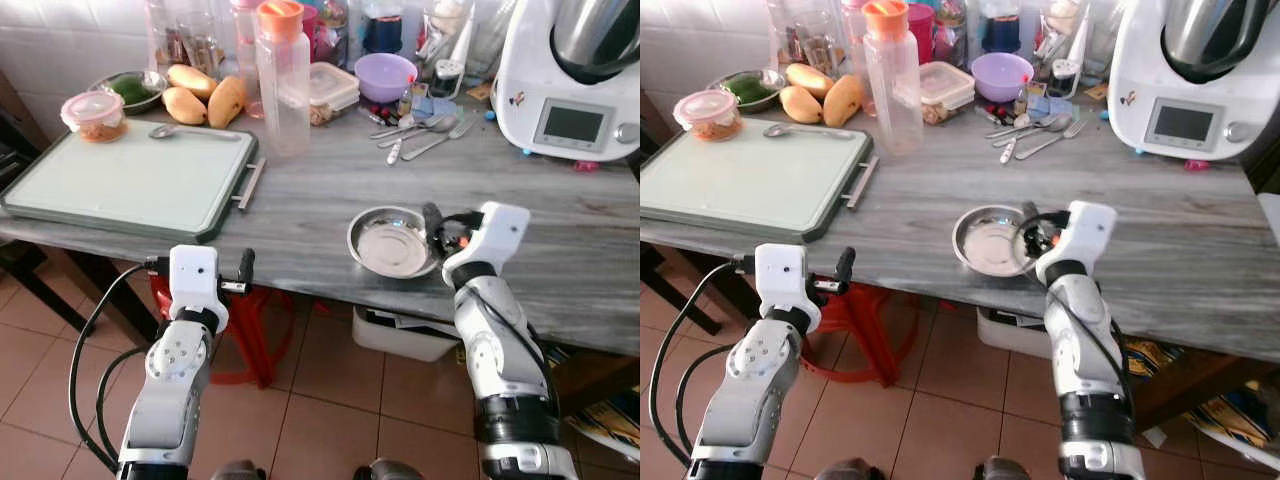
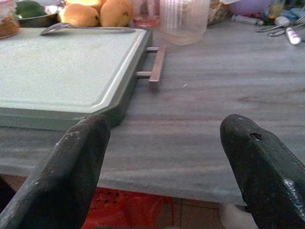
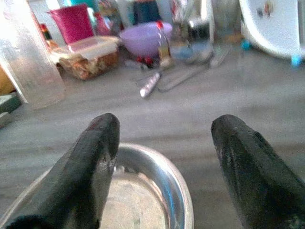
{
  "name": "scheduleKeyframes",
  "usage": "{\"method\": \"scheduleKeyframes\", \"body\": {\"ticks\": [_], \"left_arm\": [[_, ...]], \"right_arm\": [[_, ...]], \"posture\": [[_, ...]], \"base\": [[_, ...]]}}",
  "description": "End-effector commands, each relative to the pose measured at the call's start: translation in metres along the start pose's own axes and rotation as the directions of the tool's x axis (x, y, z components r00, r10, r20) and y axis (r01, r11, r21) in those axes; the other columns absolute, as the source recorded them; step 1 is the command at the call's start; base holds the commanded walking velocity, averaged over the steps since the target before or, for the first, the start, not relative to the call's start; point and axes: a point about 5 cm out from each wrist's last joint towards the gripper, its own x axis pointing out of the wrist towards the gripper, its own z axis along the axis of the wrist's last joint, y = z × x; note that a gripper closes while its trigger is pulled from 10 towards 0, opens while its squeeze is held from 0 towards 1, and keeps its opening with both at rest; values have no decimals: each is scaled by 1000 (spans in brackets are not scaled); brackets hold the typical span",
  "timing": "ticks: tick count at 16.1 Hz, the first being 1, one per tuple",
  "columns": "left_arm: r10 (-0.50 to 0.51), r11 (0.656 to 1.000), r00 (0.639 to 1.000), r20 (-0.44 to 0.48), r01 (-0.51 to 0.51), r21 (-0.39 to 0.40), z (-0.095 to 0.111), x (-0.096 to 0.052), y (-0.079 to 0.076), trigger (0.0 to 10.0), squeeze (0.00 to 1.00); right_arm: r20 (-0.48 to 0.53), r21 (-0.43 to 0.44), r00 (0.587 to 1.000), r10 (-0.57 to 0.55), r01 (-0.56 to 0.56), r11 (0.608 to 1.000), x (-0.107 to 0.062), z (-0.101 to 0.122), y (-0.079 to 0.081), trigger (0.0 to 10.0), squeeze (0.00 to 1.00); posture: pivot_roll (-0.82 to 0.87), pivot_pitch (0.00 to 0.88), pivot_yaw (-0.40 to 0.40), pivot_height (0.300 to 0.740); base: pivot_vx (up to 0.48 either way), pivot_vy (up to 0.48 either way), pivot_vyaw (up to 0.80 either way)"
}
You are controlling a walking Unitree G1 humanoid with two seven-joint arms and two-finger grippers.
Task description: Setting the table
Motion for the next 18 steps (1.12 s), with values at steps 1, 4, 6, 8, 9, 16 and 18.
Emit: {"method": "scheduleKeyframes", "body": {"ticks": [1, 4, 6, 8, 9, 16, 18], "left_arm": [[5, 1000, 999, 39, -4, -5, 9, 1, 1, 10000, 0], [22, 1000, 999, 28, -22, 9, 6, 1, 3, 10000, 0], [20, 1000, 999, 30, -20, 5, 6, 1, 2, 10000, 0], [22, 1000, 999, 35, -23, 6, 7, 2, 2, 10000, 0], [32, 999, 999, 32, -32, 4, 6, 2, 3, 10000, 0], [56, 998, 998, 33, -56, -6, 5, 6, 4, 10000, 0], [55, 998, 998, 36, -55, -6, 6, 7, 3, 10000, 0]], "right_arm": [[47, -50, 998, 32, -30, 998, -6, 7, 5, 10000, 1000], [57, -95, 998, 26, -20, 995, -25, 3, 7, 10000, 1000], [73, -104, 997, 34, -27, 994, -29, 5, 7, 10000, 1000], [95, -115, 995, 30, -19, 993, -33, 7, 5, 10000, 0], [102, -118, 994, 32, -20, 993, -37, 5, 6, 10000, 0], [39, -122, 999, -4, 9, 992, -52, -11, 9, 10000, 0], [37, -120, 999, -22, 26, 992, -50, -10, 5, 10000, 0]], "posture": [[19, 0, 15, 740], [5, 0, 18, 740], [-4, 0, 17, 740], [-6, 0, 16, 740], [-6, 0, 13, 740], [-6, 0, 4, 740], [-5, 0, 3, 740]], "base": [[0, 0, 0], [0, 0, 0], [-129, 0, 0], [-283, 0, 0], [-311, 0, 0], [-356, 0, 0], [-343, 0, 0]]}}
